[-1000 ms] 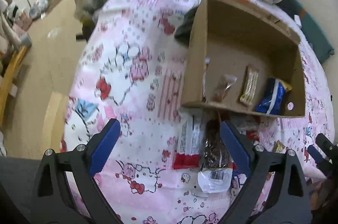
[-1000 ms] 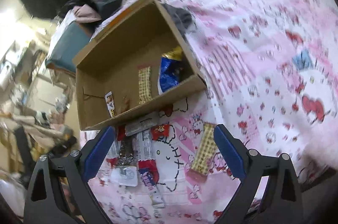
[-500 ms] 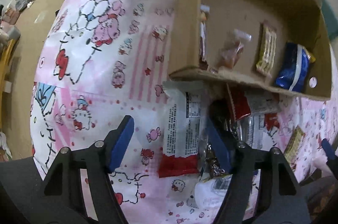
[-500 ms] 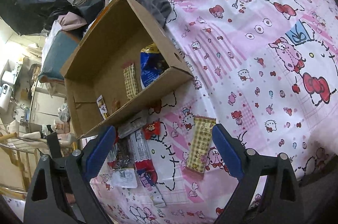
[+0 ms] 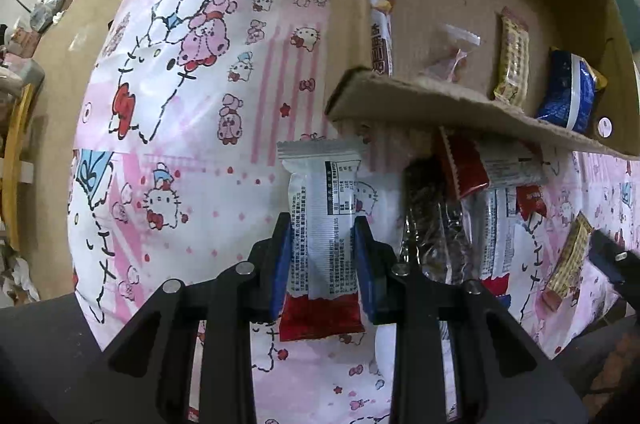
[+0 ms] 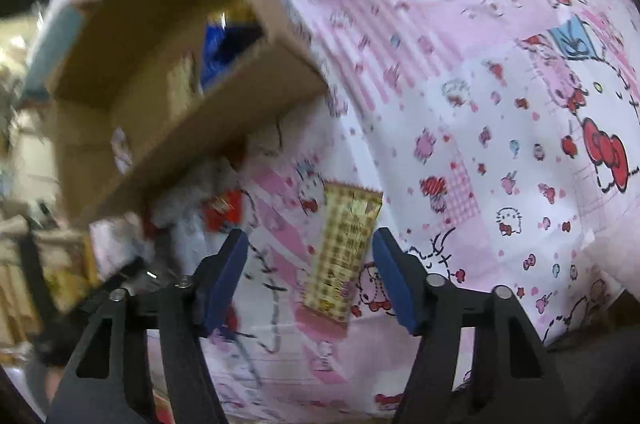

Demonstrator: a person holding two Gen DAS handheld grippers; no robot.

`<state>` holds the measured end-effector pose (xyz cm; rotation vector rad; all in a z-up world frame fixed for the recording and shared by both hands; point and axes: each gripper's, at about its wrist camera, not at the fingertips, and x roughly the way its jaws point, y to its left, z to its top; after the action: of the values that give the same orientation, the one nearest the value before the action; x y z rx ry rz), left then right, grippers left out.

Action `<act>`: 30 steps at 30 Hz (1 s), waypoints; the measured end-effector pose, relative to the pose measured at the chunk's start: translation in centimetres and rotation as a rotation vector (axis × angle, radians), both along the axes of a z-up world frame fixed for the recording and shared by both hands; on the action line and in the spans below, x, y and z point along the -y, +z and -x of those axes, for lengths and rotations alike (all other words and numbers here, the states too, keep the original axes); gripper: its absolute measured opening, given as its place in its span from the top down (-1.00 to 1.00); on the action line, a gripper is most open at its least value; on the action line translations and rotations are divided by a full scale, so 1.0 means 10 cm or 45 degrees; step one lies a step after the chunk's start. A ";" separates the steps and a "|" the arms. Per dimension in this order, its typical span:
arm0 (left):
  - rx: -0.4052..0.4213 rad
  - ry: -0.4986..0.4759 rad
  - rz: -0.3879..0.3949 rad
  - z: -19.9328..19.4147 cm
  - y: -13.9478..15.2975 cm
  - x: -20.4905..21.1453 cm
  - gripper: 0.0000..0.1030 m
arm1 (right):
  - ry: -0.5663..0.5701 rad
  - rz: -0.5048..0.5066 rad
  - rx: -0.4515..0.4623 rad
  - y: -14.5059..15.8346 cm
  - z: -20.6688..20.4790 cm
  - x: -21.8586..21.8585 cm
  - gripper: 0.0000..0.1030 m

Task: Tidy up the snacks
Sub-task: 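Grasp a white packet with red end with left tool while right tool grasps another beige checkered bar, then lift both held snacks and carry them over the cardboard box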

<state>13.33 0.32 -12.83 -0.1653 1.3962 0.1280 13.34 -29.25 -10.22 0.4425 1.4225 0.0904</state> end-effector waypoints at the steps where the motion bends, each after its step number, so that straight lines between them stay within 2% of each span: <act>1: 0.003 -0.002 0.001 0.01 0.01 -0.01 0.51 | 0.020 0.030 -0.020 -0.04 0.00 -0.05 -0.22; 7: 0.020 -0.006 0.019 0.00 0.12 0.10 0.50 | 0.182 0.222 -0.063 -0.19 -0.03 -0.33 -0.09; 10: 0.027 -0.007 0.018 0.02 0.17 0.07 0.51 | 0.236 0.294 -0.041 -0.19 -0.04 -0.42 0.48; 13: 0.039 0.002 0.025 0.00 0.23 0.06 0.50 | 0.250 0.306 0.050 -0.04 -0.04 -0.47 0.48; 15: 0.047 0.004 0.023 0.00 0.24 0.03 0.50 | 0.242 0.237 0.062 -0.01 -0.03 -0.47 0.48; 27: 0.080 0.028 0.000 0.12 0.43 -0.17 0.51 | 0.220 0.045 0.137 0.19 0.03 -0.54 0.48; 30: 0.096 0.035 0.000 0.19 0.48 -0.21 0.50 | 0.246 0.053 0.188 0.35 0.07 -0.59 0.48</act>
<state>11.48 2.46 -8.07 -0.1877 1.3191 0.1429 12.63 -23.35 -6.68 0.2581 1.3158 0.2443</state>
